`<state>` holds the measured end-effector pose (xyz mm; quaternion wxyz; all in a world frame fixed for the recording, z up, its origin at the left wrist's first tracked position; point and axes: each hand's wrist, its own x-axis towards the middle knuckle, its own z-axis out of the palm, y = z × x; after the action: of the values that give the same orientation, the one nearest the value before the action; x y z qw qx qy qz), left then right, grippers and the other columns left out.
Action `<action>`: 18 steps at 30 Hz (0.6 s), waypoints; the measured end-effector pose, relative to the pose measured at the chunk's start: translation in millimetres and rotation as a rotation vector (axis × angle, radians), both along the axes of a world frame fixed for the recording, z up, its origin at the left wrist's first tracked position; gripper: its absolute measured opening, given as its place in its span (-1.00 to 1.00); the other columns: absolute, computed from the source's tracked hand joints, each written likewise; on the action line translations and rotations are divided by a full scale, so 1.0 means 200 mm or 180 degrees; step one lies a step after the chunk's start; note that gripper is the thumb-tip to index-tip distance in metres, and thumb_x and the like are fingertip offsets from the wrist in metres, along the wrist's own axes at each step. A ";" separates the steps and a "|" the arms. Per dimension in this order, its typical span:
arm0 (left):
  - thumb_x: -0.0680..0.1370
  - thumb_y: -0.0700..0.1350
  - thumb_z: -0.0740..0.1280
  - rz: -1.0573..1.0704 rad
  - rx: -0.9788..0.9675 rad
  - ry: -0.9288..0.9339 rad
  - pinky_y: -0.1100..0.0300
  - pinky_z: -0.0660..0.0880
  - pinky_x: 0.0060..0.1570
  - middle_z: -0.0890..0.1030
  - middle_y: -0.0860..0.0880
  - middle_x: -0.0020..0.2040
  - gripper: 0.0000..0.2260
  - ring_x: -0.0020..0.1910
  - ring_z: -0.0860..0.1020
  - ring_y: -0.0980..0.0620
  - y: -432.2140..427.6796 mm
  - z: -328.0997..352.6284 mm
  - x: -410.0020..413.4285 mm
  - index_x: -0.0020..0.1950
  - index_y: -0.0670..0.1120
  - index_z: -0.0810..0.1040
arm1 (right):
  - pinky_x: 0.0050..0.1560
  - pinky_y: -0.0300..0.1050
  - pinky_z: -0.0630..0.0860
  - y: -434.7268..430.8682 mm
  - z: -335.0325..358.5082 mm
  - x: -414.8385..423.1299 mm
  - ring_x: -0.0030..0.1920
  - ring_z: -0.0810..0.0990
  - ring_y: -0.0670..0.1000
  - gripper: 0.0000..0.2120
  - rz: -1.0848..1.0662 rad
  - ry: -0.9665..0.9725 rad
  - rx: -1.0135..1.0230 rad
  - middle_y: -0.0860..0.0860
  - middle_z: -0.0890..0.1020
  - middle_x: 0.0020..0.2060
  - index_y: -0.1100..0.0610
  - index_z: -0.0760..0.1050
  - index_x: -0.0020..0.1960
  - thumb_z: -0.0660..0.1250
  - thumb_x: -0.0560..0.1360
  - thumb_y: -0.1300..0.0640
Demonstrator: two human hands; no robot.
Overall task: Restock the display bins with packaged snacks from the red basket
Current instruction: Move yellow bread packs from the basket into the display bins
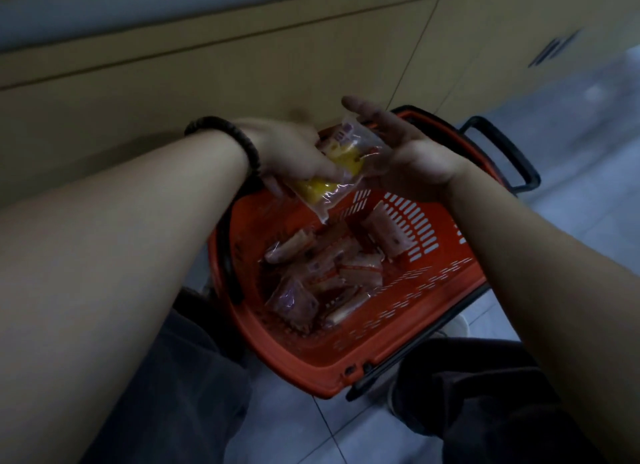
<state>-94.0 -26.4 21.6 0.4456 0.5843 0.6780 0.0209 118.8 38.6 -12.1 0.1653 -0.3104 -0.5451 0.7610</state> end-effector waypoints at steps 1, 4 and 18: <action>0.52 0.24 0.49 0.0107 0.0020 -0.0112 -0.04 0.71 -0.03 0.68 -0.02 0.11 -0.57 0.05 0.68 -0.02 0.00 0.01 -0.01 0.24 -0.01 0.57 | 0.33 0.32 0.46 0.00 0.02 -0.01 0.44 0.46 0.36 -0.15 -0.0007 0.0099 -0.0038 0.24 0.37 0.54 0.01 0.23 0.63 0.05 0.46 0.62; 0.44 0.26 0.55 0.0373 0.0279 -0.0263 0.07 0.68 -0.20 0.72 -0.01 0.00 -0.54 -0.08 0.73 -0.01 -0.01 0.06 -0.02 0.16 0.01 0.57 | 0.32 0.28 0.50 -0.01 0.10 -0.01 0.32 0.55 0.32 -0.36 -0.0335 0.0170 -0.0272 0.31 0.46 0.44 0.07 0.27 0.60 0.16 0.57 0.43; 0.43 0.04 0.62 0.1277 0.1195 -0.2254 -0.09 0.63 -0.04 0.77 -0.06 0.02 -0.56 -0.09 0.75 -0.10 -0.14 0.28 0.08 0.25 -0.02 0.61 | 0.02 0.16 0.65 -0.07 0.53 0.02 0.06 0.74 0.19 -0.63 -0.0729 -0.0614 0.1088 0.19 0.70 0.14 0.19 0.50 0.34 0.46 0.57 0.21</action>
<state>-78.1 -53.6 77.3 0.5236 0.4688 0.5681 0.4282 122.1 24.4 93.0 0.2480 -0.4090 -0.6407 0.6006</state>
